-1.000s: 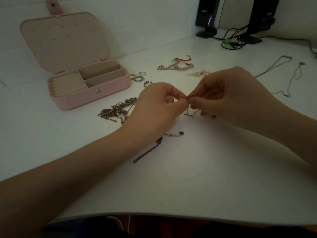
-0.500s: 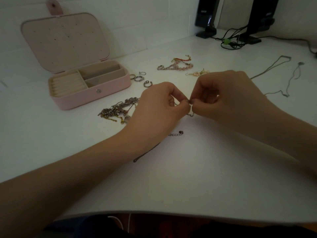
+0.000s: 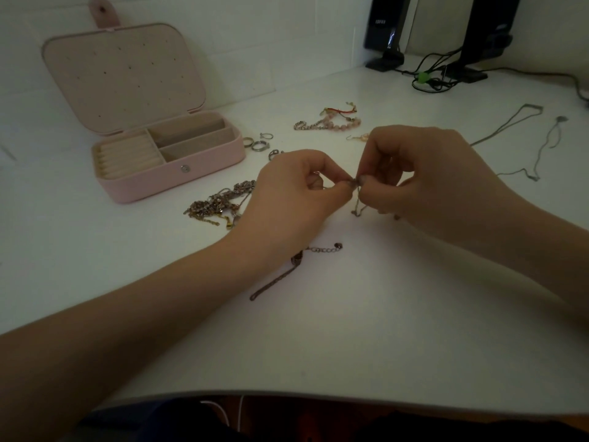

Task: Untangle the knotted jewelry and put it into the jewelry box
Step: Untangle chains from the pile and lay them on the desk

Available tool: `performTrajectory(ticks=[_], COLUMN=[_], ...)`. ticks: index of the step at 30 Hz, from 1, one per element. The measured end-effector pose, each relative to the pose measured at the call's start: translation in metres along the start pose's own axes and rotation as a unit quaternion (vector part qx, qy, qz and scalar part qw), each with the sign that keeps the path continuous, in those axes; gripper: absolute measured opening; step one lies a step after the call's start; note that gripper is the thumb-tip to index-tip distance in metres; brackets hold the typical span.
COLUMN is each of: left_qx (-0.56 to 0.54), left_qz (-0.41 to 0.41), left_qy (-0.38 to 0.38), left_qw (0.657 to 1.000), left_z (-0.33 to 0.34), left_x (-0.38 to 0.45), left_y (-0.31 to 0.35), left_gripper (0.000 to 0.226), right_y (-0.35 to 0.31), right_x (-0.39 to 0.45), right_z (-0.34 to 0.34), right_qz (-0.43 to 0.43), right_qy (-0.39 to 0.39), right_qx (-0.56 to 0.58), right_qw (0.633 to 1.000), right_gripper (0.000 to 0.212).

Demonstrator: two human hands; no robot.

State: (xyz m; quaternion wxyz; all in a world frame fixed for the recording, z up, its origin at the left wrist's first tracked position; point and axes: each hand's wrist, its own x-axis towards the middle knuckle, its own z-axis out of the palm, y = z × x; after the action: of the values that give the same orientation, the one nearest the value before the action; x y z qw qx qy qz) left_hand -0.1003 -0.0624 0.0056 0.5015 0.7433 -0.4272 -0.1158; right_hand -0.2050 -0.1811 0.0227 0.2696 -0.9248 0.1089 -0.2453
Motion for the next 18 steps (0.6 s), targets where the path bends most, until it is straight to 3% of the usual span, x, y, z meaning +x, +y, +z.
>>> performTrajectory(ticks=[4, 7, 11, 18], left_qx=[-0.018, -0.043, -0.1, -0.118], left_qz=[-0.006, -0.022, -0.063, -0.067], left_qy=[-0.008, -0.019, 0.001, -0.006], left_qw=[1.0, 0.999, 0.993, 0.991], left_z=[0.0001, -0.0016, -0.0033, -0.0025], left_x=[-0.0011, -0.0019, 0.0017, 0.0027], left_y=[0.001, 0.0037, 0.0015, 0.0016], left_gripper=[0.01, 0.003, 0.009, 0.018], right_y=[0.0027, 0.0033, 0.0033, 0.0037], right_x=[0.0, 0.0007, 0.0006, 0.0001], right_z=[-0.0002, 0.0001, -0.0004, 0.0021], right_qz=[-0.01, -0.057, -0.11, -0.109], right_qy=[0.005, 0.02, 0.039, 0.039], right_qx=[-0.003, -0.047, -0.098, -0.081], right_qw=[1.0, 0.997, 0.988, 0.99], right_gripper=[0.002, 0.005, 0.003, 0.004])
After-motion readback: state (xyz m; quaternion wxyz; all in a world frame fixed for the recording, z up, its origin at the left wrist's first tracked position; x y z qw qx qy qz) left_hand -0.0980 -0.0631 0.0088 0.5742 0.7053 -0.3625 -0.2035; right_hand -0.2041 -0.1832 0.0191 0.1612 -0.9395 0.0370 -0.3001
